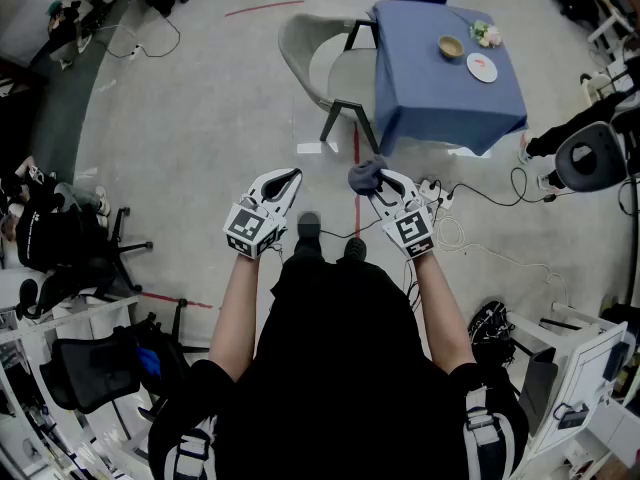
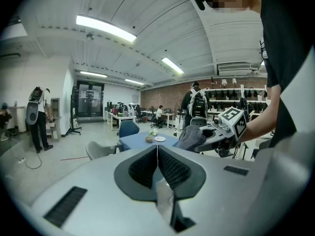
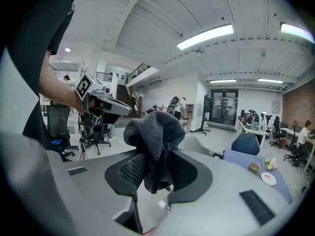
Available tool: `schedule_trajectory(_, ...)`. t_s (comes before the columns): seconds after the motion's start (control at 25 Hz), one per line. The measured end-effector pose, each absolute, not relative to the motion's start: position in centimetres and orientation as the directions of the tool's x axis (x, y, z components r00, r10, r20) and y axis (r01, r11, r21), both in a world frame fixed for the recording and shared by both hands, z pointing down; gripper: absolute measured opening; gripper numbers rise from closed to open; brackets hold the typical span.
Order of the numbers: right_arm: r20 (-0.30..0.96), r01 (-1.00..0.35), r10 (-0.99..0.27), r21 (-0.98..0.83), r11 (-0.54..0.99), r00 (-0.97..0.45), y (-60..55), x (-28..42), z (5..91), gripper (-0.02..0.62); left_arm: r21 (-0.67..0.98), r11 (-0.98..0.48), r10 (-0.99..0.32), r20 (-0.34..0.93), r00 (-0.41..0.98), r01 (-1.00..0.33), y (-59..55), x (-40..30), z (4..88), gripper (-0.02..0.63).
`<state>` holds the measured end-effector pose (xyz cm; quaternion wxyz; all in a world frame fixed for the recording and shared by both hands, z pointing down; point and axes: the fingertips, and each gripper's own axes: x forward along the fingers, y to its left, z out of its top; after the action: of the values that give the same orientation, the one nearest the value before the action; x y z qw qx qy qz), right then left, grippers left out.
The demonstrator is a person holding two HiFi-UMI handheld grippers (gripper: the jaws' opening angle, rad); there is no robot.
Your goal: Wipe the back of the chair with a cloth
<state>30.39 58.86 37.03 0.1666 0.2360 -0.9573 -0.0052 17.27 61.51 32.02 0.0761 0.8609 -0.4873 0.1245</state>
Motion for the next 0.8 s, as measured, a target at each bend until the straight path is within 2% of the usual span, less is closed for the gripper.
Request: schedule_trajectory(0.8, 0.345, -0.457, -0.452, 0.07, 0.887, -0.823, 57.8, 24.8, 37.1, 0.14, 0.048, -0.536, -0.802, 0.284, 0.525, -0.843, 60.1, 11.6, 33.1, 0.025)
